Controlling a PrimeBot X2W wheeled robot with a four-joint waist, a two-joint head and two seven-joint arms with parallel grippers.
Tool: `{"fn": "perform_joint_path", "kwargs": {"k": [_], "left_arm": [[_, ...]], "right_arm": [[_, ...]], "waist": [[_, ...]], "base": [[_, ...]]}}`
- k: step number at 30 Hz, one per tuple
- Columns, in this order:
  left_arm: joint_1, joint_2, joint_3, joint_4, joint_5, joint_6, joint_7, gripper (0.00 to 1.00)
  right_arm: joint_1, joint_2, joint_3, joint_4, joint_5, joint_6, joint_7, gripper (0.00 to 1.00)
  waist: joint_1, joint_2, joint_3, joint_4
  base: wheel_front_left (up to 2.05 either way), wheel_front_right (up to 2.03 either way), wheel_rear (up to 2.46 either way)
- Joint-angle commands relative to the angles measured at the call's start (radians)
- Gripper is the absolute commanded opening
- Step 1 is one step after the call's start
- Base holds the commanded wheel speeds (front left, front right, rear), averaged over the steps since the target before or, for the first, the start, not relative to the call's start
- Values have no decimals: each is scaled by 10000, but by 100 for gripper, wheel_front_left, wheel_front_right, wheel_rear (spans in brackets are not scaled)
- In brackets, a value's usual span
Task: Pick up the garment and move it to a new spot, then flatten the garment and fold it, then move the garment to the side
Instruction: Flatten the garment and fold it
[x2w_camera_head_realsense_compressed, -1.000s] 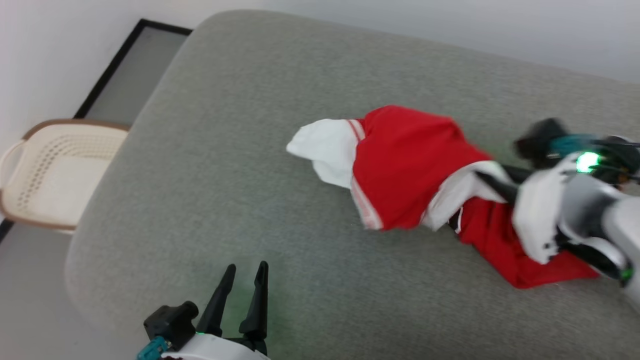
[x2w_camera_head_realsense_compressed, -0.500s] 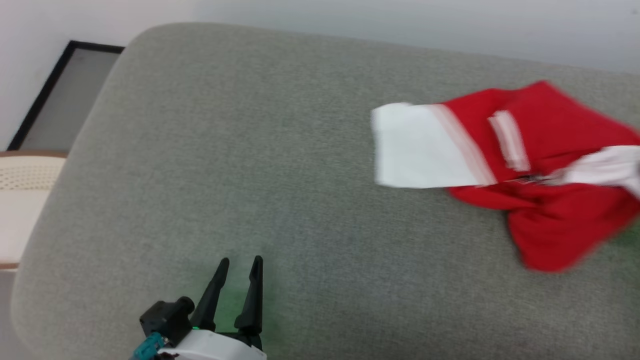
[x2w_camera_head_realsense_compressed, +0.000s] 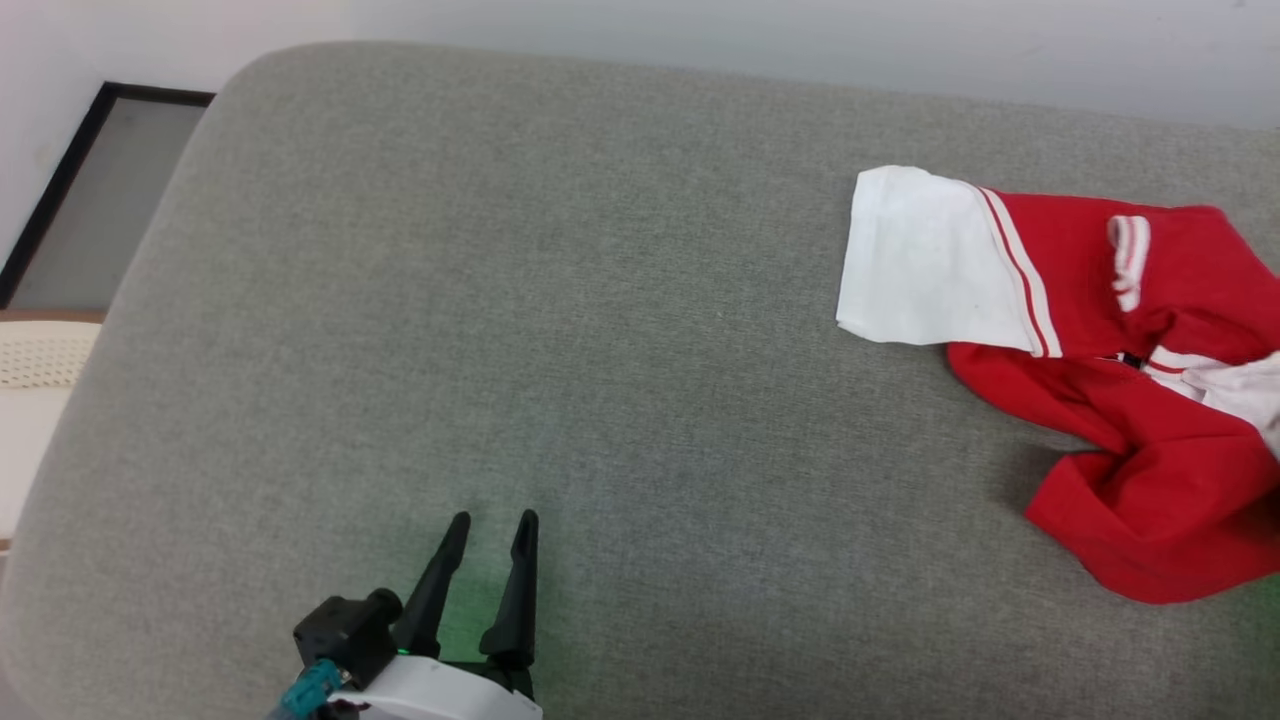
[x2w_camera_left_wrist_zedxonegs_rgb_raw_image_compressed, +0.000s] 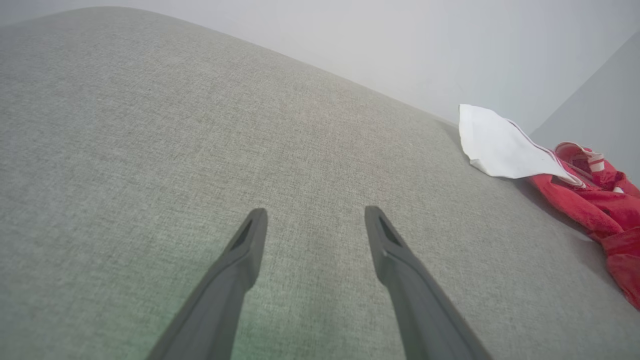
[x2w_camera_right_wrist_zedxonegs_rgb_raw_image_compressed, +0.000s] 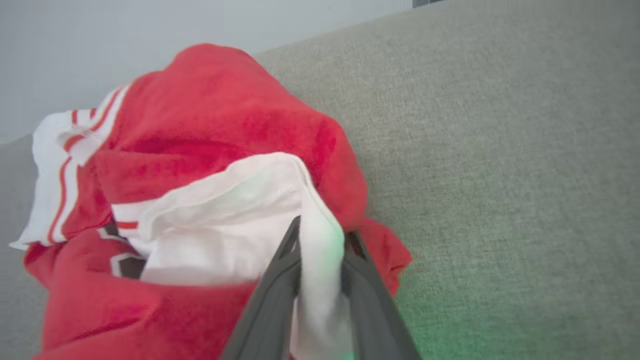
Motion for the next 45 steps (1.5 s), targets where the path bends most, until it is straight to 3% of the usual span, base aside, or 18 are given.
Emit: {"fn": "perform_joint_path", "kwargs": {"k": [1,5,9,17,22,30,39,40,42,43,45], "left_arm": [[-10,61,51,-21,65,0,3,100],[15,100,115,-53,102,0,3,100],[46,148,120,-90,133,1,3,100],[-218,176,-38,-197,96,1,3,100],[-459,145,-234,-143,-8,1,3,100],[-653,70,-321,-55,-149,1,3,100],[-772,19,-378,-110,-227,-1,3,100],[-774,16,-383,-108,-236,1,3,100],[-760,15,-358,-95,-236,1,3,100],[-746,11,-343,-88,-234,1,3,100],[-698,8,-305,-67,-222,1,3,100]], "right_arm": [[-101,5,71,-235,-183,-8,-96,100],[-29,-288,396,-715,-494,-9,-24,100],[281,-987,1184,-1610,-809,-9,332,100],[221,-3644,3917,-3625,-513,-11,2401,100],[-846,-5031,5095,-3898,-92,-11,3137,100],[-1950,-6168,6793,-3173,617,-11,3475,100],[-2510,-6453,7547,-2875,957,-11,3355,100],[-2534,-6452,7613,-2849,989,-11,3334,60],[-2575,-6442,7671,-2785,1029,-11,3253,10],[-2601,-6434,7702,-2740,1037,-11,3209,0],[-2608,-6428,7703,-2691,1054,-11,3100,0]], "waist": [[0,-1,-18,-93],[0,-1,-71,-242],[0,-1,-114,-510],[0,-1,270,-792],[0,-1,699,-631],[0,-1,1005,-188],[0,-1,1194,-85],[0,-1,1203,-75],[0,-1,1207,-73],[0,-1,1200,-74],[0,-1,1170,-93]], "base": [[0,0,0],[0,0,0],[0,0,0],[0,0,0],[0,0,0],[0,0,0],[0,0,0],[0,0,0],[0,0,0],[0,0,0],[0,0,0]]}}
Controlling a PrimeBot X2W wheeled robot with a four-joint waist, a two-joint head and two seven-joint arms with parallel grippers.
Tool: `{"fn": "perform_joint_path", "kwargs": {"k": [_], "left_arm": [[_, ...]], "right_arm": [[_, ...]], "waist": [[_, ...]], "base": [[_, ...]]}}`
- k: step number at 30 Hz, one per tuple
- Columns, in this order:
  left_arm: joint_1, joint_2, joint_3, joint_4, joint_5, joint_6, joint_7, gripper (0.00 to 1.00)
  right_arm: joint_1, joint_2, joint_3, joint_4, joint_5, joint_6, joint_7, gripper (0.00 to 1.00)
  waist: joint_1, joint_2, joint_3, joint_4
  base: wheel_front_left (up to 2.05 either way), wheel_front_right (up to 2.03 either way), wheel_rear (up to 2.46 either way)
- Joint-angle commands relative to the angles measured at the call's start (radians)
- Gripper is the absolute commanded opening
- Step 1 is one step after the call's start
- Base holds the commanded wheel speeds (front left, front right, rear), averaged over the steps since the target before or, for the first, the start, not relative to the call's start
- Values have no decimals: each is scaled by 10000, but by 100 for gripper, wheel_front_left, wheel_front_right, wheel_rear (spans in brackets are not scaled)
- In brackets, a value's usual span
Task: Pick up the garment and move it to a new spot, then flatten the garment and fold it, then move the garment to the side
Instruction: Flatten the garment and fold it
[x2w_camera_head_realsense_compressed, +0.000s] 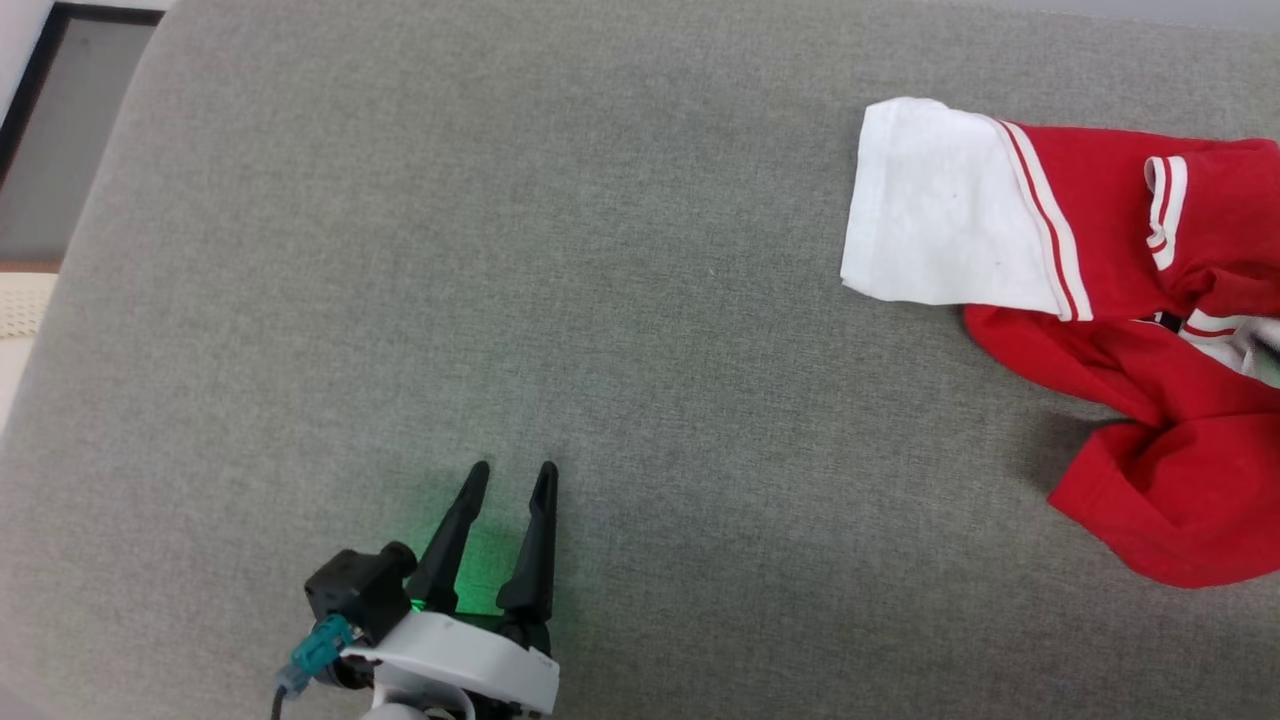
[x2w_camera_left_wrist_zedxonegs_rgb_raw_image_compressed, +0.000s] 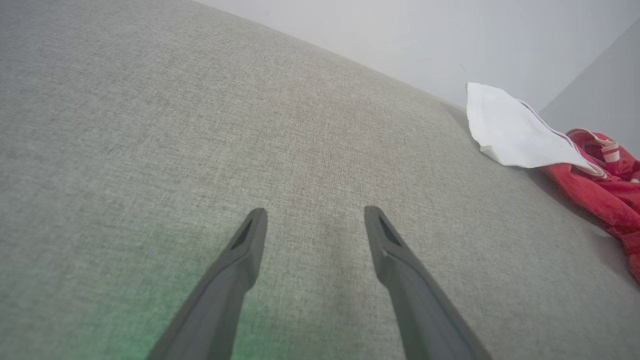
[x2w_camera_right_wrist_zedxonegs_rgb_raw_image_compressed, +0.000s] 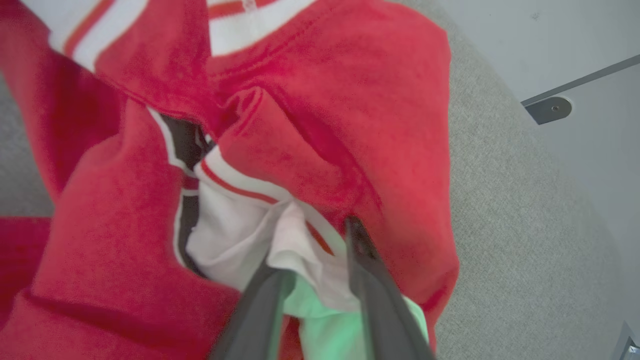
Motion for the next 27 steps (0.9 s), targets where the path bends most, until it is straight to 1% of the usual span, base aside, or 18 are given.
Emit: {"fn": "perform_joint_path", "kwargs": {"k": [1,3,4,7,11,15,19,21,23,27], "left_arm": [[59,-12,46,8,-38,3,3,100],[79,-16,86,16,-15,3,3,100],[88,-18,93,13,-1,3,3,100],[113,-20,103,-1,37,3,3,100],[196,-18,138,-26,110,2,3,100],[253,32,139,-61,158,2,3,100],[267,106,115,-100,209,2,3,100],[248,173,100,-126,221,2,3,100],[189,241,59,-148,230,2,3,100],[-38,357,-58,-204,229,2,3,100]], "right_arm": [[-67,27,-39,31,35,-15,-134,0],[26,36,-118,51,36,-15,-264,11],[84,61,-193,45,58,-15,-354,12],[282,118,-286,-21,68,-15,-497,0],[412,323,-847,44,67,-15,-633,0],[575,942,-2461,513,-236,-15,-837,0],[760,1843,-4457,1330,-761,-15,-1051,0],[733,2307,-5270,1757,-1155,-15,-1184,0],[447,2882,-5903,2290,-1495,-15,-1411,0],[-192,3744,-6855,3487,-2455,-15,-1966,0]], "waist": [[0,0,-40,-29],[0,0,-91,-74],[0,0,-126,-106],[0,0,-233,-228],[0,0,-343,-427],[0,0,-393,-603],[0,0,-341,-773],[0,0,-285,-866],[0,0,-204,-944],[0,0,44,-932]], "base": [[0,0,0],[0,0,0],[0,0,0],[0,0,0],[0,0,0],[0,0,0],[0,0,0],[0,0,0],[0,0,0],[0,0,0]]}}
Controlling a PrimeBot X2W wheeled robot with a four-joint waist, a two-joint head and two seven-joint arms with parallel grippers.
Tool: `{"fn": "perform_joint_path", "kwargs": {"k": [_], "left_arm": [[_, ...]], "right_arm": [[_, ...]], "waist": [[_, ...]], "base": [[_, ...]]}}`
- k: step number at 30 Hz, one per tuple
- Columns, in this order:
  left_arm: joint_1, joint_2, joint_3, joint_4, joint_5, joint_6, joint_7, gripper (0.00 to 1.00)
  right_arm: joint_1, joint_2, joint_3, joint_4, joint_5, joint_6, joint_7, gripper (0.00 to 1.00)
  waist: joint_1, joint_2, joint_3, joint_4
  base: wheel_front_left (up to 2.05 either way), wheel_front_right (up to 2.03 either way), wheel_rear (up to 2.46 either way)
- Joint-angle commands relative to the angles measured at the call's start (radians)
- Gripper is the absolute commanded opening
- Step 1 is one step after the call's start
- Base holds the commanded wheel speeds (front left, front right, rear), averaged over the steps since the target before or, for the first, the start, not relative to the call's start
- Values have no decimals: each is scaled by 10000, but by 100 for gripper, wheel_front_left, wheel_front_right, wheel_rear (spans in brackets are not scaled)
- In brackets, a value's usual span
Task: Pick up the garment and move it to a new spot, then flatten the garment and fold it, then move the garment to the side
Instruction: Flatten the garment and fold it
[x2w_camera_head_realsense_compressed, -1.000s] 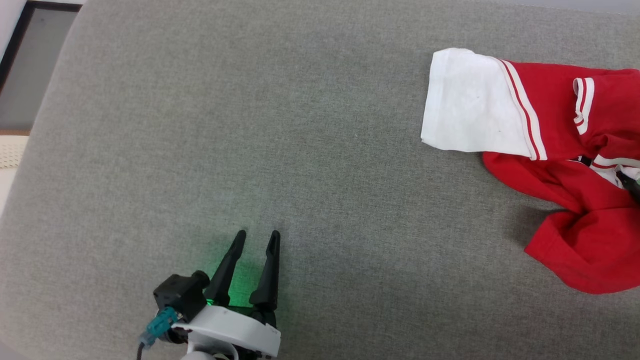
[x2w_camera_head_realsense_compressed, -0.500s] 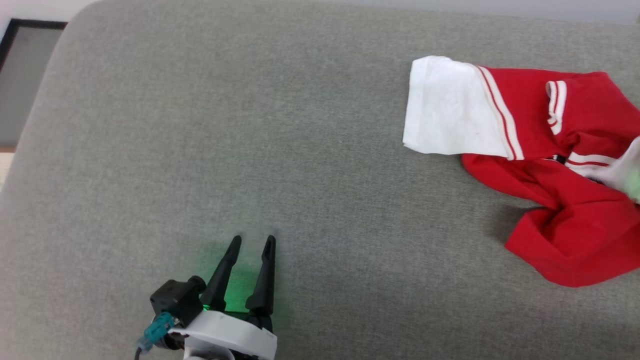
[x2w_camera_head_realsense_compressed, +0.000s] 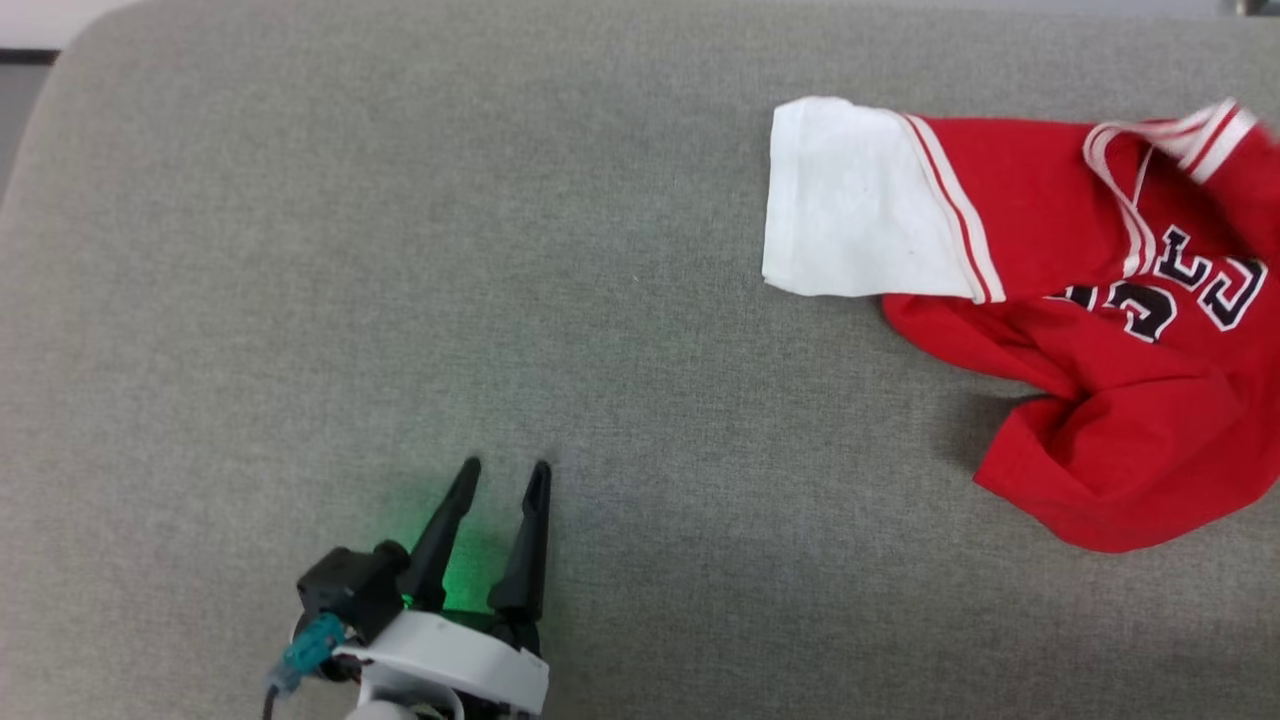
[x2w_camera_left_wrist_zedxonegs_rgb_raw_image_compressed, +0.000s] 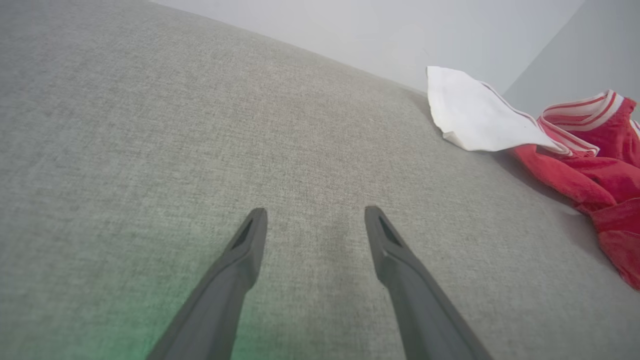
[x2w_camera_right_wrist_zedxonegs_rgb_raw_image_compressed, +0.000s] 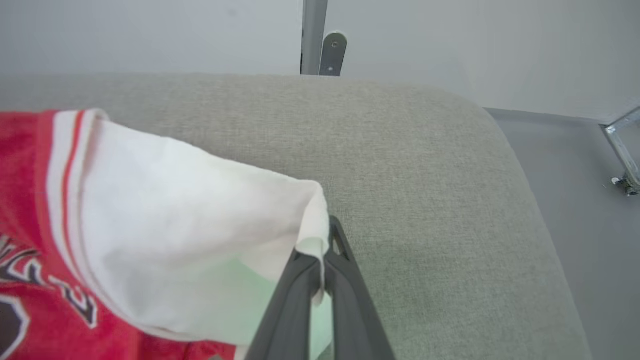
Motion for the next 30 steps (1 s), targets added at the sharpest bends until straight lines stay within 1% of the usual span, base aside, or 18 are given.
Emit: {"fn": "perform_joint_path", "kwargs": {"k": [1,3,5,6,8,13,14,15,16,17,21,24,27,30], "left_arm": [[-135,105,-3,-53,6,2,3,100],[-172,149,-28,-58,17,2,3,100],[-218,200,-19,-84,19,2,3,100],[-218,200,-19,-84,19,2,3,100],[-262,240,-33,-79,40,2,5,100],[-376,285,-67,-131,45,7,6,100],[-402,296,-57,-150,68,8,5,100],[-421,306,-30,-181,85,8,5,100],[-430,313,8,-224,97,8,5,100],[-412,322,43,-268,115,8,3,100],[-258,460,190,-549,153,8,3,100],[-182,715,255,-783,235,8,3,100],[-205,1077,221,-973,143,8,36,100],[-454,1535,122,-1217,39,8,308,100]], "right_arm": [[-388,368,-393,474,-325,-15,-259,0],[-919,628,-936,1114,-846,-15,-670,0],[-1501,1024,-1488,1742,-1307,-15,-1147,0],[-1501,1024,-1488,1742,-1307,-15,-1147,0],[-1972,1268,-1948,2317,-1908,-15,-1614,0],[-2892,1513,-2873,3456,-3476,-15,-2497,0],[-3003,1545,-2953,3644,-3710,-15,-2644,8],[-3107,1592,-3022,3799,-3904,-15,-2803,41],[-3167,1616,-3041,3905,-4067,-15,-2995,79],[-3203,1629,-3020,4048,-4180,-15,-3166,100],[-3075,1568,-2509,4458,-4085,-15,-3983,100],[-2782,1577,-1803,4440,-3698,-15,-4623,100],[-2487,1563,-890,4164,-3059,-15,-5214,100],[-1940,1657,246,3498,-2146,-15,-5724,100]], "waist": [[0,0,220,9],[0,0,373,34],[0,0,509,44],[0,0,509,44],[0,0,623,82],[0,0,780,222],[0,0,770,245],[0,0,745,252],[0,0,702,249],[0,0,632,233],[0,0,265,68],[0,0,-61,-174],[0,0,-367,-459],[0,0,-682,-711]], "base": [[0,0,0],[0,0,0],[0,0,0],[0,0,0],[0,0,0],[0,0,0],[0,0,0],[0,0,0],[0,0,0],[0,0,0],[0,0,0],[0,0,0],[0,0,0],[0,0,0]]}}
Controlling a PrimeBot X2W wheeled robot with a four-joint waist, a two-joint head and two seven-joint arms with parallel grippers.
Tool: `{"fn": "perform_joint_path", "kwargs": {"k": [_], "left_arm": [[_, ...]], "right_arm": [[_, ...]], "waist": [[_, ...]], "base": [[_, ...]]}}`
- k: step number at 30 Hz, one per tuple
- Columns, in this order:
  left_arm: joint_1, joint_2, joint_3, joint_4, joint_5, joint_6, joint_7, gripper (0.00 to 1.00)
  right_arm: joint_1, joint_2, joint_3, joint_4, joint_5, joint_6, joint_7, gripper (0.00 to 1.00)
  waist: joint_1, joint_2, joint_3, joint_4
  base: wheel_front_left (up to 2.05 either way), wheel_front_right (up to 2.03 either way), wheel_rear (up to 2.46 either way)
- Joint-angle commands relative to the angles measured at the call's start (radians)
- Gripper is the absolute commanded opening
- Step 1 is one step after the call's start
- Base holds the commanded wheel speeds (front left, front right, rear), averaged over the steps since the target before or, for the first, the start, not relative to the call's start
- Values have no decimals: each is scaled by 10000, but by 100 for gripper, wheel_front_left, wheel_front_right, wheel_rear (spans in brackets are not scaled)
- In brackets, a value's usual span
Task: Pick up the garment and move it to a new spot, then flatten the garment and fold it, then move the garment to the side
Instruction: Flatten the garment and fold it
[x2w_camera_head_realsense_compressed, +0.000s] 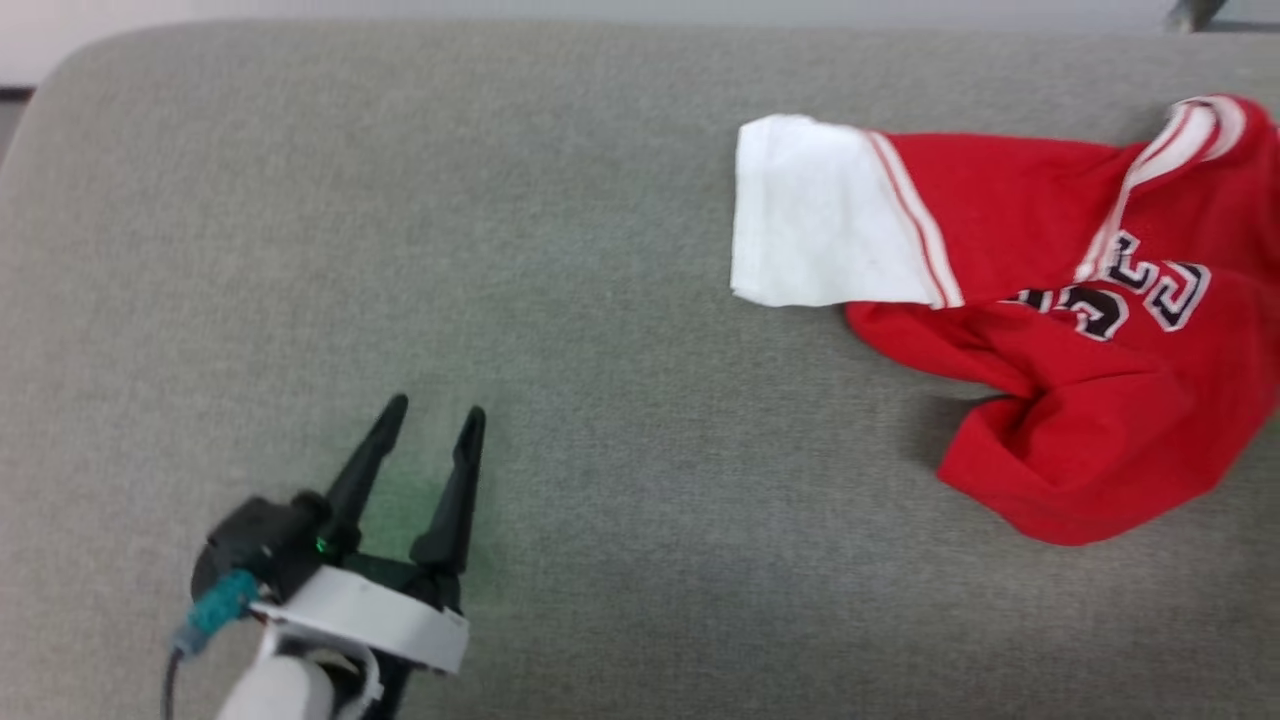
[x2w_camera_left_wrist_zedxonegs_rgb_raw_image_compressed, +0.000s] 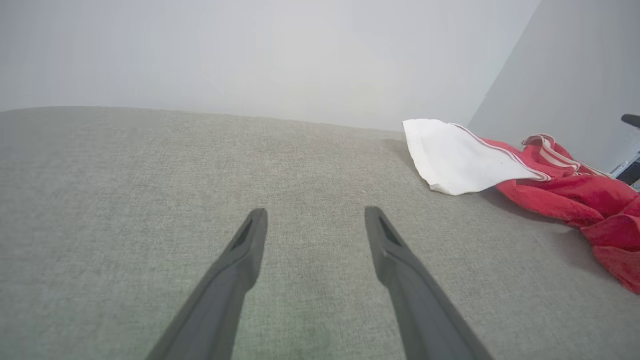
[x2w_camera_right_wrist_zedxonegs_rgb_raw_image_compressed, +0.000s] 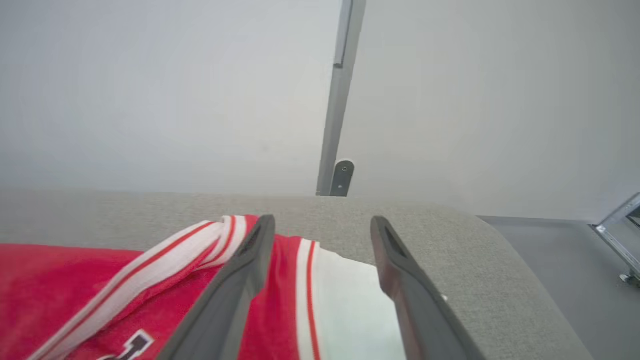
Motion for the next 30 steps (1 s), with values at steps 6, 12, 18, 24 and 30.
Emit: {"fn": "perform_joint_path", "kwargs": {"k": [6,12,18,24,30], "left_arm": [[-1105,1238,-403,-534,-410,16,1059,100],[-2819,2207,-1050,-582,-1261,16,2532,100],[-4603,2367,-1733,315,-2357,16,3963,100],[-5826,2093,-2215,2188,-3640,17,6049,100],[-6839,1448,-2365,4496,-4628,682,8557,100]], "right_arm": [[1951,397,1943,-2481,1650,-15,-526,100],[3953,1154,2698,-5012,2143,-15,-383,100],[5811,2142,2680,-6802,1885,-13,-8,100],[7114,2798,2212,-8055,1594,-15,384,100],[7622,3127,1903,-8892,1486,-15,533,100]], "waist": [[0,0,-895,-896],[0,0,-1161,-1415],[0,0,-1248,-1858],[0,0,-1209,-2308],[0,0,-954,-2702]], "base": [[0,0,0],[0,0,0],[0,0,0],[0,0,0],[0,0,0]]}}
